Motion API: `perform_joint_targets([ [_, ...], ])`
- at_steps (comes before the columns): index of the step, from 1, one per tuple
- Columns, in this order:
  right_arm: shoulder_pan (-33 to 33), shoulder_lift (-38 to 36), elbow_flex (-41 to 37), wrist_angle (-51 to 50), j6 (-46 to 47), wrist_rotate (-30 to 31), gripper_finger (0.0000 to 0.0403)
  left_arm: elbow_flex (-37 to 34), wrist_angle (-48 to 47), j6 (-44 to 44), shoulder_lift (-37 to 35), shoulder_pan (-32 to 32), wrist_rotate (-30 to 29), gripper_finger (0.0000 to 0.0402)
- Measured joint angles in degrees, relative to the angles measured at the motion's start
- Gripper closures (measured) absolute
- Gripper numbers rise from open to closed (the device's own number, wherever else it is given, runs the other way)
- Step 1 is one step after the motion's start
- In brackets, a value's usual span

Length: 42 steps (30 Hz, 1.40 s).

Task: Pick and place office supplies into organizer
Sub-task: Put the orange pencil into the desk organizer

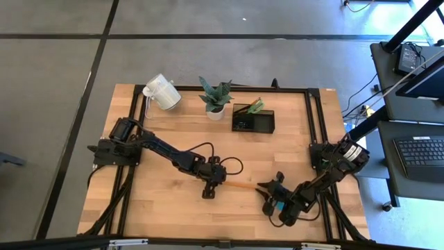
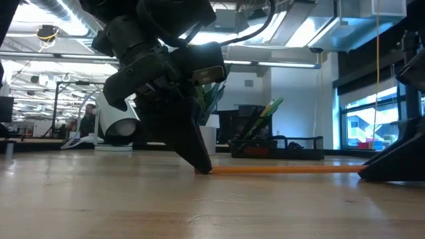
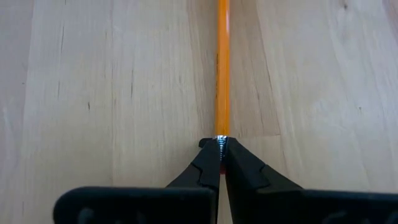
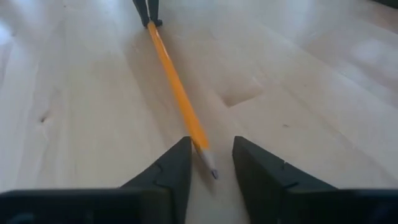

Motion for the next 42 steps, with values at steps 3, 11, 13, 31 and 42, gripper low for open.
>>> perform_joint_targets([
  [3, -0.34, -0.02, 0.0, -0.02, -0.05, -0.31, 0.0298, 0.0, 0.88, 0.0, 0.47, 0.0, -0.14, 0.0399],
  [11, -0.34, 0.0, -0.02, -0.31, -1.73, -0.25, 0.0361, 0.07, 2.89, -0.11, 1.38, 0.0, -0.95, 0.0399],
  [13, -0.33, 0.0, 0.11, -0.29, -3.2, -0.29, 0.0365, 0.07, 2.89, -0.11, 1.38, -0.03, -1.38, 0.0399],
  [31, -0.86, -2.45, 0.5, -0.99, -4.0, -0.9, 0.0377, -0.52, -6.41, 0.81, -8.92, -0.15, -5.66, 0.0307],
  [42, -5.19, -5.72, 1.82, -1.42, -9.22, 5.12, 0.0377, -0.39, -6.85, -7.35, -16.33, -2.2, -15.53, 0.0273],
])
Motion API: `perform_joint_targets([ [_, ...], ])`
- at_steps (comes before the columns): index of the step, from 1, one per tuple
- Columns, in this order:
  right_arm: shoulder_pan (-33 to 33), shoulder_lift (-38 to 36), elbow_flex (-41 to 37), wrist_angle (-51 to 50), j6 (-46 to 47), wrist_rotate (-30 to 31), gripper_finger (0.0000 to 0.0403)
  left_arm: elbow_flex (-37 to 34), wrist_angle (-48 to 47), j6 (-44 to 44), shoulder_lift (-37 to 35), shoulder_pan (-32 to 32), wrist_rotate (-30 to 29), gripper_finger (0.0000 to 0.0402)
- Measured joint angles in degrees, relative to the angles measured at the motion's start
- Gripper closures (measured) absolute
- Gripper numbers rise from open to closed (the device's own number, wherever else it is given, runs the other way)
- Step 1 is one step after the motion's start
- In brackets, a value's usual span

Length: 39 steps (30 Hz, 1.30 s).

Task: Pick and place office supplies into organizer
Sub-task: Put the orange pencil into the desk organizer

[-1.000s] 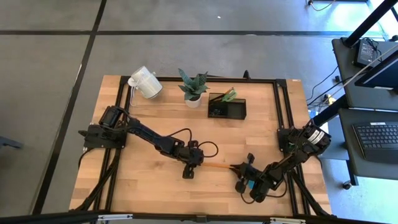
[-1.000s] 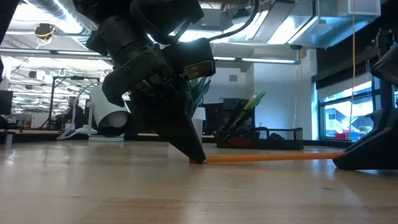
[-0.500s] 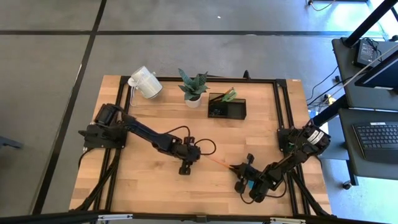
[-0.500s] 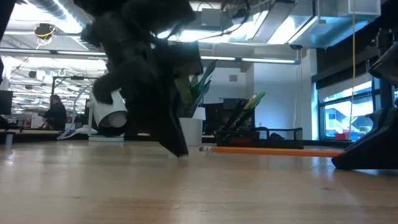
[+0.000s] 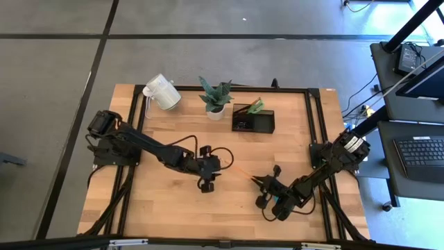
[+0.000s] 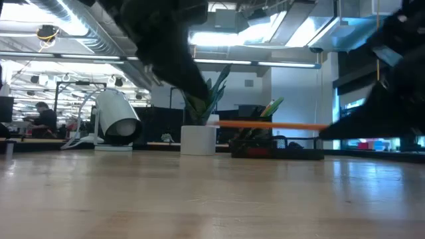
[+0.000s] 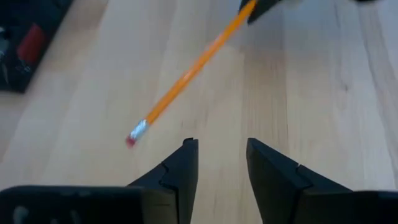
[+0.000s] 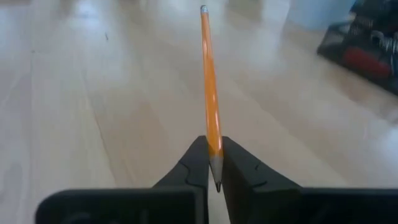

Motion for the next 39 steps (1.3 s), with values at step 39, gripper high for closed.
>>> perform_joint_targets([
  [39, -2.95, -18.71, 1.59, -18.22, -19.5, 24.07, 0.0378, 0.2, 21.19, 2.54, -1.19, 16.74, 12.92, 0.0272],
])
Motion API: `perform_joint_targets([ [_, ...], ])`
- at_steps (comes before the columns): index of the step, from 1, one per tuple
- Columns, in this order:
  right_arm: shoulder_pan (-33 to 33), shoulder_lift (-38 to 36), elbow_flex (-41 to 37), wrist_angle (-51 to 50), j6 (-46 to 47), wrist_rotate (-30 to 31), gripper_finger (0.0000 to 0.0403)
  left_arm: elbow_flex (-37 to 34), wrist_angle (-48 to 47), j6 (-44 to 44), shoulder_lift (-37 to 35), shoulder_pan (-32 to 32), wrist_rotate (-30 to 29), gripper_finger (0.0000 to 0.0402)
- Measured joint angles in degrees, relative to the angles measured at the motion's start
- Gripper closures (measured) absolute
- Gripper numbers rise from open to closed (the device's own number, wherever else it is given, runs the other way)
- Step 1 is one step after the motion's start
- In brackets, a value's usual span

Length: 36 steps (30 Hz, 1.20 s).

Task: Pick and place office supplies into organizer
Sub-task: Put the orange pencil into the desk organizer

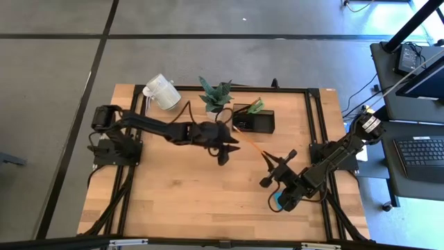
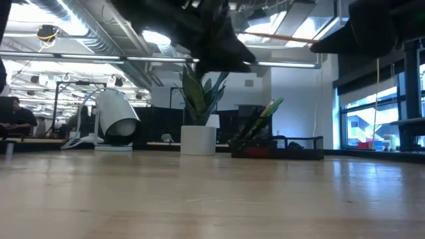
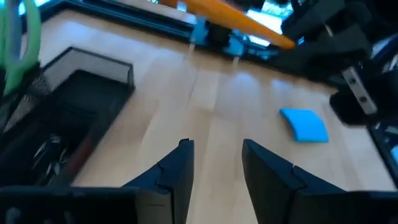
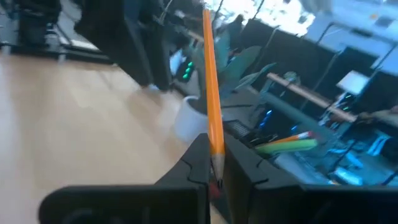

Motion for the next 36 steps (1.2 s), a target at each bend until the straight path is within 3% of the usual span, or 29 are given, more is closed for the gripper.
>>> perform_joint_targets([
  [7, 0.02, 0.0, 0.0, 0.02, -2.32, 4.05, 0.0378, -0.01, 14.47, 1.39, 4.21, 2.39, 12.7, 0.0272],
  [11, 0.02, 0.0, 0.0, 0.05, -2.71, 4.0, 0.0378, -4.4, 24.8, 1.42, 4.04, 3.22, 12.9, 0.0272],
  [16, 0.02, 0.0, 0.0, 0.86, -2.54, 4.01, 0.0378, -14.87, 53.4, -1.39, 4.84, 3.5, 12.68, 0.0272],
  [21, 0.02, 0.0, 0.0, 3.65, -2.71, 3.99, 0.0378, -20.17, 68.48, -5.2, 7.02, 3.56, 11.8, 0.0272],
  [28, 0.02, 0.01, 0.0, 6.54, -2.97, 3.97, 0.0378, -18.98, 71.13, -4.11, 7.66, 3.72, 12.03, 0.0272],
  [36, 0.02, 0.02, 0.02, 15.47, -13.15, 3.91, 0.0378, -18.54, 70.6, -4.13, 7.72, 5.6, 12.03, 0.0272],
])
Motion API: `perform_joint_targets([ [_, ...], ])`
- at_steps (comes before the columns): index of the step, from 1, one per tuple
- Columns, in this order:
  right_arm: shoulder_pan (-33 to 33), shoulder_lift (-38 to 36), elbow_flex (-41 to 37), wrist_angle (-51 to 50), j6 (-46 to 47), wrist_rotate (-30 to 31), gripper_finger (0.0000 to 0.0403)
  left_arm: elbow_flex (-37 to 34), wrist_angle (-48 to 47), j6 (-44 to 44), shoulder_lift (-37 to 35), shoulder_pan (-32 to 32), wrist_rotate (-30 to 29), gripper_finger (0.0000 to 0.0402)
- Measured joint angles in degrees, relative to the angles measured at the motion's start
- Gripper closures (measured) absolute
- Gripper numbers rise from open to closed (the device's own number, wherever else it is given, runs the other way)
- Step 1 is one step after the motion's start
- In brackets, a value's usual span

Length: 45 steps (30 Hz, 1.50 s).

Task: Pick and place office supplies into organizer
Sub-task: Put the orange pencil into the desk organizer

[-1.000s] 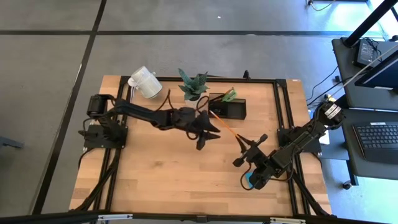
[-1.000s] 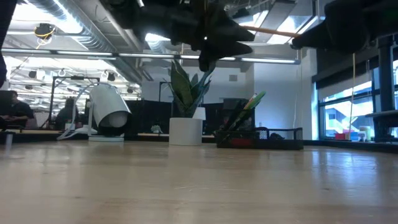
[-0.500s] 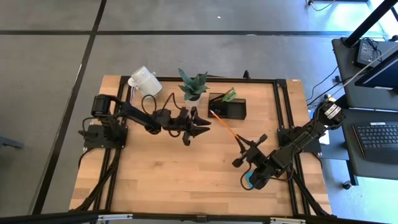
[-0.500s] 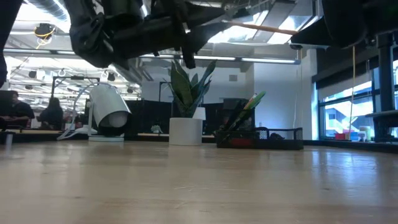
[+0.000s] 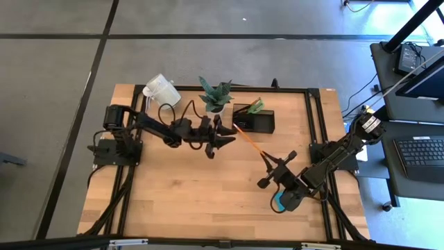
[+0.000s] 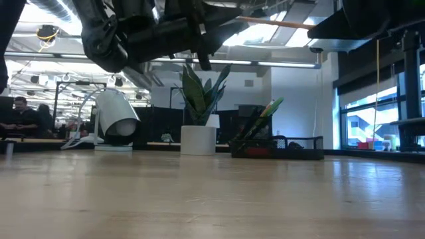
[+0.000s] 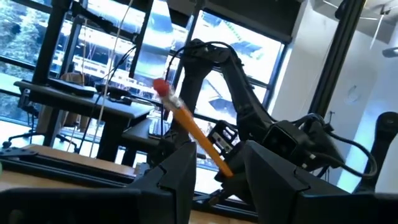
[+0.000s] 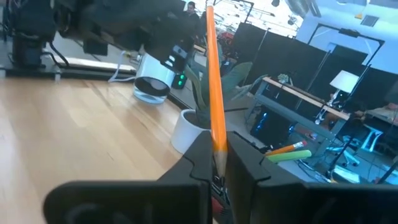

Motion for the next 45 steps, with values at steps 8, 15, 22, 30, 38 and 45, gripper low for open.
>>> perform_joint_targets([
  [8, -0.87, 0.0, 0.0, 1.57, -1.64, -3.67, 0.0377, 0.05, 2.04, 0.06, 0.0, 0.96, 0.02, 0.0272],
  [15, -2.49, 0.0, 0.0, 1.53, -2.7, -5.03, 0.0377, 2.04, 0.24, 0.11, 0.0, 1.79, 0.07, 0.0277],
  [22, -2.54, 0.0, 0.0, 1.48, -3.2, -5.16, 0.0377, 2.32, -0.01, 1.0, 0.0, 1.77, 1.17, 0.0355],
  [30, -2.64, 0.09, -0.09, 1.29, -4.66, -5.15, 0.036, 2.38, 0.81, 4.44, -0.2, 2.16, 6.04, 0.0385],
  [38, -2.62, 0.07, 0.0, 6.95, -9.18, -13.36, 0.028, 2.34, -4.65, 4.15, -0.04, 3.35, 10.71, 0.0385],
  [45, -2.51, -3.13, 1.19, 9.19, -8.58, -20.11, 0.0216, 3.92, -18.78, 3.26, -3.59, 3.59, 16.56, 0.0385],
])
